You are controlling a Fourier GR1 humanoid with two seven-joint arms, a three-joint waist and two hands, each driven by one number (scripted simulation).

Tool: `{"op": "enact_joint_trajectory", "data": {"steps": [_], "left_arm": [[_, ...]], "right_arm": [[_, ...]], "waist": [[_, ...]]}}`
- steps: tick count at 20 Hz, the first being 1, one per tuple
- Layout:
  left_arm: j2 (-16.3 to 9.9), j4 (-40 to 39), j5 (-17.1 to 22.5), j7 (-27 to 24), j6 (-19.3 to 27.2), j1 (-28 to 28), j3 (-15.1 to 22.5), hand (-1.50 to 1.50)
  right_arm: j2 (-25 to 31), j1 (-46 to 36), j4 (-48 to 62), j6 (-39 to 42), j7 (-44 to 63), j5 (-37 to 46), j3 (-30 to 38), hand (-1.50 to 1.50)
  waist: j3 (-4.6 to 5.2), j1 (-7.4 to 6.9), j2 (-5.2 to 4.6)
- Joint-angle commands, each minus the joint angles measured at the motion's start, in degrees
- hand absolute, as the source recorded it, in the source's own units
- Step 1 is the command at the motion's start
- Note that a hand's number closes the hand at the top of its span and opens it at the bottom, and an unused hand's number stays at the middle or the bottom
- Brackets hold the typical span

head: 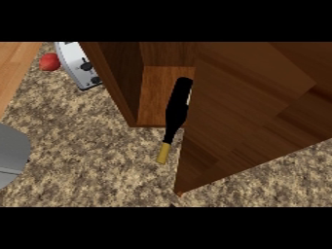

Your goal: Pick up the wine, place it into the cabinet and close the cabinet

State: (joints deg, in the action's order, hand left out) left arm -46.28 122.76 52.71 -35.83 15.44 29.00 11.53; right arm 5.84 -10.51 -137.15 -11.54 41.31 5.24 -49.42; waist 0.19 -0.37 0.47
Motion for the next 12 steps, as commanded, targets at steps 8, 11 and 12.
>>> {"op": "enact_joint_trajectory", "data": {"steps": [8,11,12], "left_arm": [[1.72,-2.61,0.84,3.32,-2.12,-4.83,-1.06,-1.5],[1.48,0.54,0.61,4.34,-1.74,-3.5,-0.97,-1.5],[2.7,-1.2,-1.23,2.94,-1.82,-2.71,0.71,-1.5]], "right_arm": [[-5.39,-23.0,10.58,-12.69,3.01,-6.09,-0.41,1.5],[-5.43,-29.12,16.17,-13.98,0.49,-10.47,4.43,1.5],[-5.47,-32.24,17.28,-15.89,1.5,-11.1,3.63,1.5]], "waist": [[0.03,-1.16,-0.58],[-0.03,-2.19,-0.64],[0.04,-2.3,-0.52]]}}
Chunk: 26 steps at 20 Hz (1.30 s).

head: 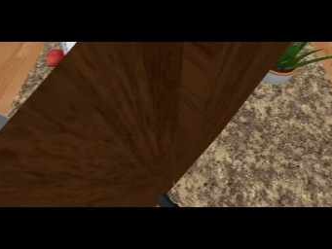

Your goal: Pick up the wine, place it into the cabinet and close the cabinet

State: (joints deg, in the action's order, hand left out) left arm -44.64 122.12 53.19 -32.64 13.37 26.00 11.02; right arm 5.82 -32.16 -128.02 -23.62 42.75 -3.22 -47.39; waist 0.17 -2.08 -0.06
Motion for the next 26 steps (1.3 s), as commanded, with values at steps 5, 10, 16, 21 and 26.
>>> {"op": "enact_joint_trajectory", "data": {"steps": [5,10,16,21,26], "left_arm": [[2.18,-2.58,-1.93,0.7,-0.53,-0.97,0.21,-1.5],[1.81,-1.17,0.32,4.22,0.44,-3.32,-3.97,-1.5],[4.0,-3.05,-1.08,4.45,-0.6,-3.99,-3.09,-1.5],[6.41,-3.18,-3.51,5.64,0.68,-5.42,-2.28,-1.5],[5.26,-3.58,-2.27,8.16,-1.02,-6.15,-5.23,-1.5]], "right_arm": [[-5.71,-23.17,22.43,-6.43,-6.37,-9.35,8.2,1.5],[-5.79,-32.81,32.94,-5.9,-9.48,-12.1,11.59,1.5],[-5.78,-38.98,47.74,1.43,-13.78,-9.37,18.71,1.5],[-5.8,-36.46,54.2,5.67,-19.15,-11.5,22.0,1.5],[-5.82,-40.97,64.83,9.65,-25.42,-11.79,27.36,1.5]], "waist": [[-0.05,-0.32,-0.09],[-0.1,0.18,0.01],[-0.1,0.56,-0.12],[-0.14,1.17,-0.09],[-0.12,0.7,-0.26]]}}
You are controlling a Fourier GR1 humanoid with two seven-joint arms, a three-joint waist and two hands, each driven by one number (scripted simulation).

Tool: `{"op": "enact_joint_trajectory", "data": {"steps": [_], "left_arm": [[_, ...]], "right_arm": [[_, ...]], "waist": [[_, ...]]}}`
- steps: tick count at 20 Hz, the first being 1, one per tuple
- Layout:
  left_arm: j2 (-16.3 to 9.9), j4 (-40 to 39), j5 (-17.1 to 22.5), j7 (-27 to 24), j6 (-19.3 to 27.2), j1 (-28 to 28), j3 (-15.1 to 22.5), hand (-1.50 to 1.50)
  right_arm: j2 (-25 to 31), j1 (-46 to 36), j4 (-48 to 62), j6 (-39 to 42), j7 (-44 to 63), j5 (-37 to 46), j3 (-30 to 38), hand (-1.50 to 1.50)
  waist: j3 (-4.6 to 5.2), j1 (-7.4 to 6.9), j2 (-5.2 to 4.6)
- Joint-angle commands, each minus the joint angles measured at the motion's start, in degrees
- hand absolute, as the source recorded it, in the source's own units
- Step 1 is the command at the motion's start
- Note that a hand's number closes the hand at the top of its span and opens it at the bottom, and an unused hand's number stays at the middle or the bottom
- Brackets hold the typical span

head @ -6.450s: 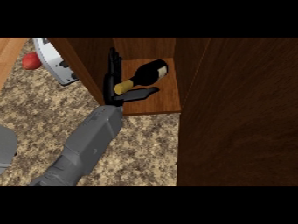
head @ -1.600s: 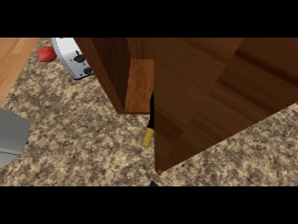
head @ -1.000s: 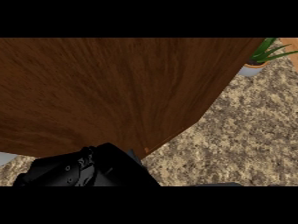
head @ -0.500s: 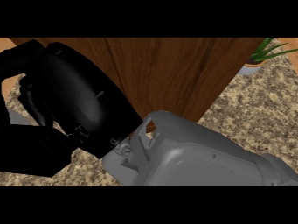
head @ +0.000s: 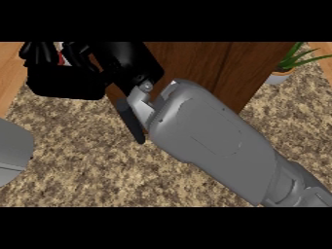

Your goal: Pick up the wine, place it into the cabinet and close the cabinet

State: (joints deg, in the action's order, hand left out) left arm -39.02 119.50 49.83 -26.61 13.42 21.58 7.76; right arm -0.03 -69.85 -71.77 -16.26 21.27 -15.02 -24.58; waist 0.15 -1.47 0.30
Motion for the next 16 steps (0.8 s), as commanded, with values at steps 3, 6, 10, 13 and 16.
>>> {"op": "enact_joint_trajectory", "data": {"steps": [3,6,10,13,16], "left_arm": [[1.17,2.16,-2.3,0.94,1.31,0.51,0.16,-1.5],[0.47,2.57,-0.73,4.1,2.09,-2.31,-0.35,-1.5],[1.43,2.94,-2.02,2.63,1.7,-0.88,-0.05,-1.5],[1.62,1.23,-1.96,3.31,1.58,-2.95,-0.13,-1.5],[2.1,1.33,-2.3,3.56,1.99,-2.94,0.33,-1.5]], "right_arm": [[2.1,-1.17,12.49,5.23,-7.74,0.53,5.66,1.5],[2.91,-0.29,14.41,7.04,-10.85,1.04,5.93,1.5],[5.92,1.33,14.97,7.08,-12.29,2.99,6.03,1.5],[6.99,0.21,16.22,9.54,-13.39,3.14,6.12,1.5],[6.29,0.23,17.28,8.02,-15.04,3.95,6.6,1.5]], "waist": [[-0.12,-0.23,-0.65],[-0.13,0.07,-0.9],[-0.13,-0.18,-0.78],[-0.1,0.16,-0.97],[-0.09,-0.23,-1.01]]}}
